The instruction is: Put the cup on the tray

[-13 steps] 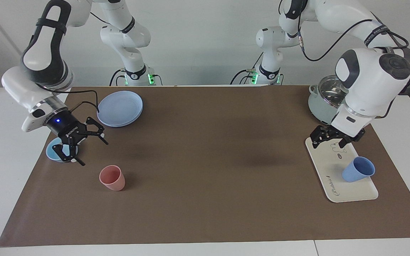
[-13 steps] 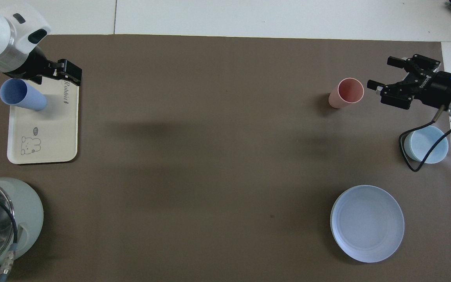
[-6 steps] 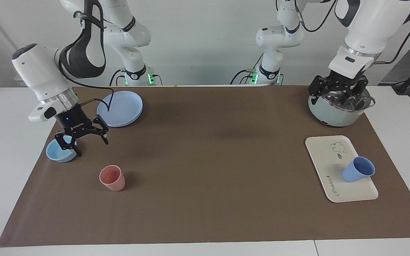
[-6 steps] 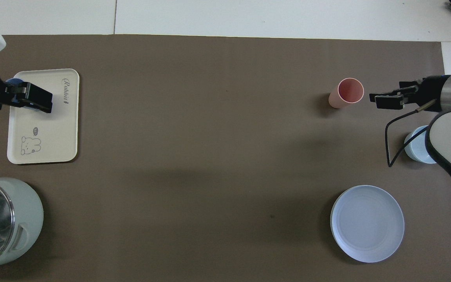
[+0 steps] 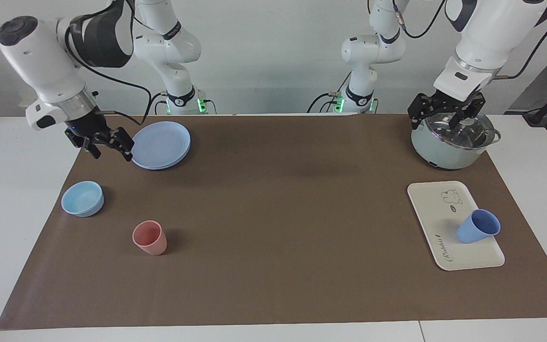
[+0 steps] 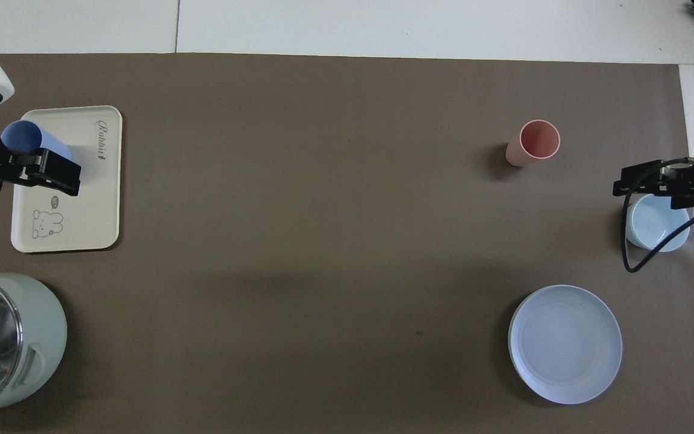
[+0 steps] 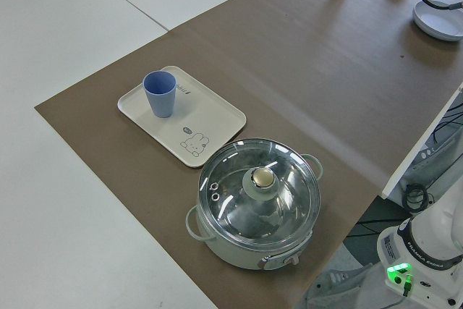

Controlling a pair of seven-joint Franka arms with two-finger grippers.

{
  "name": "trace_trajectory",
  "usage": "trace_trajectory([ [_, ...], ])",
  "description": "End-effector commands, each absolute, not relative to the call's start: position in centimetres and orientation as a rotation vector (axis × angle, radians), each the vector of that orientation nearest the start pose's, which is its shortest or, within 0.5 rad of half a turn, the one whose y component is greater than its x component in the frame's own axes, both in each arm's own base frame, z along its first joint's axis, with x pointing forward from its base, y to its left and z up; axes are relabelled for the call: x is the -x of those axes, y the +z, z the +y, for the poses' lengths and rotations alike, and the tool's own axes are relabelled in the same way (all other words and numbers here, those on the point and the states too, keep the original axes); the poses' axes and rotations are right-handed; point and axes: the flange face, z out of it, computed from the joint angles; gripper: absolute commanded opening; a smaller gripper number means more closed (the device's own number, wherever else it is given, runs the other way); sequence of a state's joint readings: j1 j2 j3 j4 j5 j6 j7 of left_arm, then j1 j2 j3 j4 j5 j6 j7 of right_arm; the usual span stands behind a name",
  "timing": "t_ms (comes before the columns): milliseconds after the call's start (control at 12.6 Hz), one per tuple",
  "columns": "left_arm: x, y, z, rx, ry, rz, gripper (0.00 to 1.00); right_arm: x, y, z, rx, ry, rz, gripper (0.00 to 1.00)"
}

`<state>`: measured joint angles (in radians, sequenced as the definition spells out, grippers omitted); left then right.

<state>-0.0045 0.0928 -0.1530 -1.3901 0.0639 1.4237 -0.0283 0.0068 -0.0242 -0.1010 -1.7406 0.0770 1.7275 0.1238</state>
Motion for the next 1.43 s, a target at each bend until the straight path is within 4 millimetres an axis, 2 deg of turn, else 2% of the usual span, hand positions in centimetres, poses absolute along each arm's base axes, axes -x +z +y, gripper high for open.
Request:
trace_trajectory([
  [0,-56.1,64.4,-7.3,3.114,0.056,0.180,1.00,-54.6,61.5,-4.9,3.062,0.040,0.400,1.00],
  [159,-55.8,63.8,-6.7,3.115,0.052,0.179,1.00,-54.3,63.8,-4.0,3.094,0.072,0.307,1.00],
  [317,-55.0,61.8,-6.3,3.110,0.017,0.165,1.00,-54.2,63.8,-3.8,3.170,0.081,0.141,1.00],
  [397,-54.8,61.3,-5.8,3.109,0.007,0.152,1.00,-54.1,63.8,-4.1,3.173,0.082,0.133,1.00],
  [556,-55.1,61.4,-4.7,3.111,-0.009,0.126,1.00,-53.9,63.6,-4.7,3.163,0.089,0.151,1.00],
  [714,-55.2,61.4,-3.3,3.110,-0.017,0.154,0.99,-53.7,63.4,-4.3,3.157,0.096,0.140,1.00],
  [794,-55.4,61.5,-3.3,3.109,-0.038,0.171,0.99,-53.8,63.5,-3.8,3.156,0.093,0.126,1.00],
  [952,-56.3,61.9,-4.2,3.104,-0.143,0.192,1.00,-53.6,65.0,-2.6,3.180,0.064,0.092,1.00],
  [1190,-56.7,62.3,-4.3,3.094,-0.173,0.195,1.00,-52.1,67.3,-2.6,3.165,0.088,0.109,1.00],
  [1270,-56.7,62.4,-4.9,3.102,-0.183,0.204,1.00,-51.2,67.4,-2.6,3.172,0.091,0.114,1.00],
  [1349,-56.6,62.2,-5.6,3.106,-0.178,0.216,1.00,-50.8,66.4,-3.0,3.169,0.106,0.115,1.00],
])
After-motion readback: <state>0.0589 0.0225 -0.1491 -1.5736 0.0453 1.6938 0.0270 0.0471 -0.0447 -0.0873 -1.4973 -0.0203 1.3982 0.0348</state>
